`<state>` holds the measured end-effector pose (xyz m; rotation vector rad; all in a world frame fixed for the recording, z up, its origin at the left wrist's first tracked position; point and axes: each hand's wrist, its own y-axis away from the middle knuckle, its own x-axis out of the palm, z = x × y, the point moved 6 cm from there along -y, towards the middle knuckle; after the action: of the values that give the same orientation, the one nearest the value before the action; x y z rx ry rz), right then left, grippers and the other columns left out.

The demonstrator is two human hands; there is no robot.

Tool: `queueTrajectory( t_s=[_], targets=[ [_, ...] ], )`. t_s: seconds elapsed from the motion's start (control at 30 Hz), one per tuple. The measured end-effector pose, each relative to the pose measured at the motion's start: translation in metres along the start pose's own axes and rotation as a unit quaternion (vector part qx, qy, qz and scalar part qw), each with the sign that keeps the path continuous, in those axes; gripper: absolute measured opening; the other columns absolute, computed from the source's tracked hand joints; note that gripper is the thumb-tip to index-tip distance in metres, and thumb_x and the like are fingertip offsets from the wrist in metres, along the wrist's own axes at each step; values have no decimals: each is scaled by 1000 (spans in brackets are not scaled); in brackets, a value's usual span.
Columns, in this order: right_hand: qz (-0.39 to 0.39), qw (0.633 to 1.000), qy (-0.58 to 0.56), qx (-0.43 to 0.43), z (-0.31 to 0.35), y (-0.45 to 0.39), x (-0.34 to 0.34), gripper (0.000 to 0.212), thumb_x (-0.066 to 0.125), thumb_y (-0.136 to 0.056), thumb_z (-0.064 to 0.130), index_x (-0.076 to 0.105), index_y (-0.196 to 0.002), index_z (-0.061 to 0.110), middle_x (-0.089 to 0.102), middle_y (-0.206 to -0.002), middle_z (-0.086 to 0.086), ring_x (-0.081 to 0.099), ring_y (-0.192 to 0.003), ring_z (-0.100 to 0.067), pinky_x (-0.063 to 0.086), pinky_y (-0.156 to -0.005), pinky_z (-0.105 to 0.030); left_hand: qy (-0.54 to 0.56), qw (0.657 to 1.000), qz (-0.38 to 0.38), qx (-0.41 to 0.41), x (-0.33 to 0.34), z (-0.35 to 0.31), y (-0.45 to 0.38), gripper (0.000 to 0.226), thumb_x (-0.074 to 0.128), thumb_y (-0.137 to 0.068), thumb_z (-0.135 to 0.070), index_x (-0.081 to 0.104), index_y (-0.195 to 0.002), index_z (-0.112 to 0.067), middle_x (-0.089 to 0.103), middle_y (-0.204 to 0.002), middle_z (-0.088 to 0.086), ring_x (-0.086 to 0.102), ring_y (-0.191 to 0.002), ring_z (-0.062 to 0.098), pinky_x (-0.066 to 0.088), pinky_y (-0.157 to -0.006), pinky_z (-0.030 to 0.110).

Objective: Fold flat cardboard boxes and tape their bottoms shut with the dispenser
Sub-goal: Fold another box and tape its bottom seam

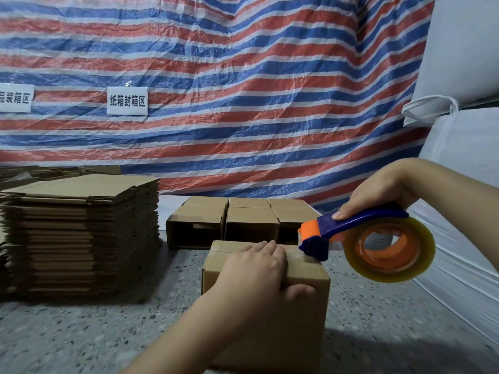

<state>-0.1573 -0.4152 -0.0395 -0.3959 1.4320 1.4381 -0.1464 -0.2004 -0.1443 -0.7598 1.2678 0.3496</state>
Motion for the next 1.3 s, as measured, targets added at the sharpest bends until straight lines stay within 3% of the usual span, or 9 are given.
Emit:
queueTrajectory(
  t_s=[0.13,0.3,0.43,0.6,0.7,0.77,0.87,1.1,1.3],
  targets=[
    [-3,1000,-21,6,-18,11,-5,79,72,-67,66,66,-121,9,72,-97,-11,67,-75,-18,56,-65,-28,4,1000,-2,-1,0,0,1,90,30,-88,-77,25,-154,-17,23,-162,4,21,-149,19,16,-121,35],
    [5,1000,-25,18,-31,6,0,86,72,-64,66,65,-125,7,71,-103,-12,66,-83,-20,55,-75,-29,9,1000,1,-3,1,1,1,90,28,-87,-78,22,-155,-19,23,-162,3,20,-149,19,15,-121,35],
    [22,1000,-4,22,-33,-5,9,86,70,-68,68,64,-128,7,69,-105,-11,61,-93,-23,49,-89,-35,13,1000,4,7,2,0,1,92,28,-87,-79,1,-158,-27,21,-163,0,19,-149,18,17,-122,36],
    [28,999,-10,18,-36,-10,13,105,82,-47,77,65,-126,9,71,-105,-10,62,-95,-24,50,-89,-34,-6,1000,19,7,-7,-9,-4,85,31,-85,-82,37,-145,-22,40,-152,6,33,-142,27,23,-120,44],
    [33,999,-2,14,-38,-12,13,117,85,-35,81,66,-125,10,71,-106,-10,62,-96,-23,49,-90,-34,23,1000,2,17,-10,-24,-10,91,37,-85,-79,29,-151,-17,17,-163,8,14,-151,25,9,-123,43],
    [33,999,-3,12,-39,-12,13,119,85,-34,81,64,-127,9,70,-107,-10,62,-96,-23,49,-91,-35,49,998,-3,31,-7,-34,-13,90,41,-87,-75,21,-155,-19,20,-163,5,16,-150,21,12,-122,40],
    [31,999,-6,8,-41,-12,14,114,84,-40,80,64,-126,9,71,-105,-9,62,-94,-22,49,-90,-34,29,999,-5,35,-2,-39,-17,83,40,-91,-71,24,-153,-20,31,-159,4,25,-147,22,19,-120,40],
    [-2,999,-40,1,-49,7,-6,81,75,-69,63,63,-127,7,71,-108,-14,63,-94,-25,49,-89,-35,18,999,-2,39,2,-37,-19,88,36,-90,-73,20,-155,-16,22,-163,5,19,-149,21,15,-121,39],
    [12,998,43,47,-58,19,-8,84,78,-63,71,67,-120,10,73,-108,-15,68,-93,-23,52,-94,-37,20,998,-42,48,2,-36,-18,83,35,-90,-73,27,-152,-18,34,-157,4,29,-145,21,22,-119,38]
  ],
)
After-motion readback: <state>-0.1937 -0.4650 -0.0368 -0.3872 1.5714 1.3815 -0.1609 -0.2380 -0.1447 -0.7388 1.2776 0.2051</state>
